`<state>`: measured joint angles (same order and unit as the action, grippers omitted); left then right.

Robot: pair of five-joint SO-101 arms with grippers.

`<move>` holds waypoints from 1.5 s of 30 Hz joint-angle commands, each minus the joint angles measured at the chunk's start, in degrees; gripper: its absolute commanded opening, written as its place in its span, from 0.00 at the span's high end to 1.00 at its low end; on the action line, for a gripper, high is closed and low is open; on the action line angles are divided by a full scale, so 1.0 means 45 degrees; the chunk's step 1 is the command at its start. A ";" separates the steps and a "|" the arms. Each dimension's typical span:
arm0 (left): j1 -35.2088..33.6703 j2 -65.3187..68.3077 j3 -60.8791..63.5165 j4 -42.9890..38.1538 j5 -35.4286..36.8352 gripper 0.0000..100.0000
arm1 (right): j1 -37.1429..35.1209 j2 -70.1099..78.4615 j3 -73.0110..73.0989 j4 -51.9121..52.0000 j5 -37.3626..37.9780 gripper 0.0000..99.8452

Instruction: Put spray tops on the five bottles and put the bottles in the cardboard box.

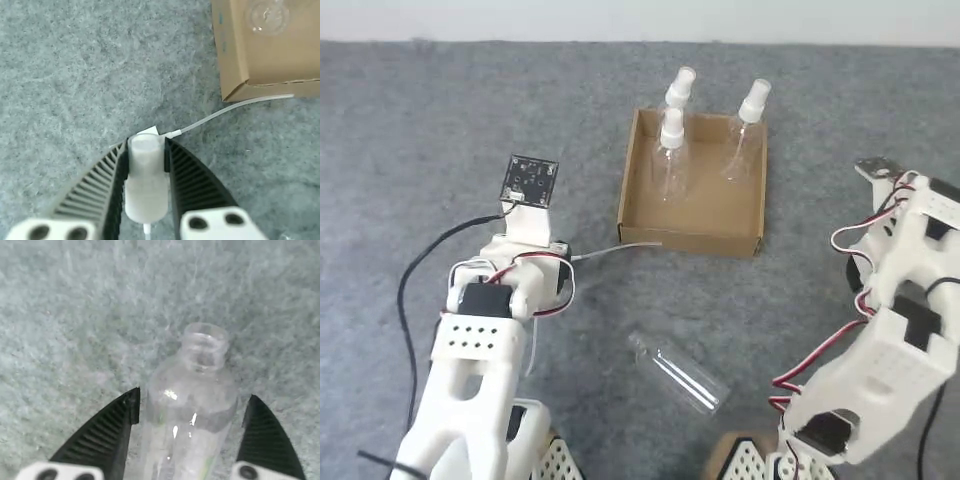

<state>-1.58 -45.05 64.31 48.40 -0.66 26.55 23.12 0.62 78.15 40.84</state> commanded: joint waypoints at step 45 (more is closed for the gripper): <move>-0.0020 -0.0449 -0.0576 -0.0879 0.0039 0.99 | -1.2591 -1.2669 0.4454 -0.0166 -0.5294 0.99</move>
<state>-1.58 -45.05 66.24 45.23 -0.66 -18.73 -34.02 17.85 84.92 21.05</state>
